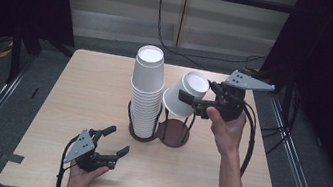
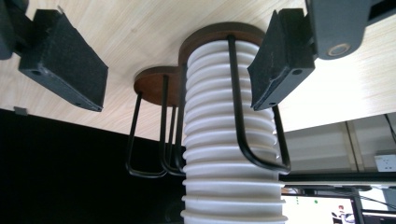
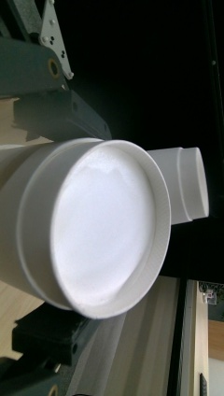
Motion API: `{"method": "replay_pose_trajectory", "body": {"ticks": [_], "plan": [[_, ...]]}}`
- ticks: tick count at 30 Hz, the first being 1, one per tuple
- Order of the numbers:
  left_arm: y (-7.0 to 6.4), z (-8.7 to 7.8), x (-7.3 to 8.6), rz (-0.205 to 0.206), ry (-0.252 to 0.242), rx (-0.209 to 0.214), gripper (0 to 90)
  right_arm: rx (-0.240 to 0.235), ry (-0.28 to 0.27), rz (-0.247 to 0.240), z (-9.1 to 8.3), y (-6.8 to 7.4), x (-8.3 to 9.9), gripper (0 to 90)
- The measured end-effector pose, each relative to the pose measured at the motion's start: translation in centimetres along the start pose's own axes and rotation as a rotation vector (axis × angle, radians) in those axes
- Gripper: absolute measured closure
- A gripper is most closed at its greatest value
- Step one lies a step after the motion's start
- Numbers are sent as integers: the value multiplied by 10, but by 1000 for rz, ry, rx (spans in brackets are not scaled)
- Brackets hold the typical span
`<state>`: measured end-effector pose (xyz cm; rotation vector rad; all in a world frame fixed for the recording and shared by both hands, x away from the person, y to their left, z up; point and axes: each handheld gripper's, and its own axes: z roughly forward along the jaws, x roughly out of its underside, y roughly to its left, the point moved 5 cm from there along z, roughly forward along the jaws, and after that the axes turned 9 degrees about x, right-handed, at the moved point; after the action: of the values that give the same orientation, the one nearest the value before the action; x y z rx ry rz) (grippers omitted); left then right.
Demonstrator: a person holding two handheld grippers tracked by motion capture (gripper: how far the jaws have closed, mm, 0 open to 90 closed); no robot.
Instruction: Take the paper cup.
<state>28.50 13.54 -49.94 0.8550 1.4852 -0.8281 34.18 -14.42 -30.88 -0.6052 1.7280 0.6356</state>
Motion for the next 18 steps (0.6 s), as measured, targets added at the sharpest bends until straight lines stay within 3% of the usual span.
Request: {"method": "replay_pose_trajectory", "body": {"ticks": [8, 9, 17, 18], "plan": [[-3, 3, -10, -7, 12, 11, 154, 3, 19, -9, -1, 6, 17, 224], [-5, 4, -12, -1, 20, 35, 164, 2, 10, -4, -2, 7, 20, 224], [-9, 5, -15, -13, 26, 67, 157, -32, 33, -16, 3, 16, 39, 224], [-8, 4, -16, 5, 35, 71, 157, -36, 36, -15, 4, 17, 42, 224]]}}
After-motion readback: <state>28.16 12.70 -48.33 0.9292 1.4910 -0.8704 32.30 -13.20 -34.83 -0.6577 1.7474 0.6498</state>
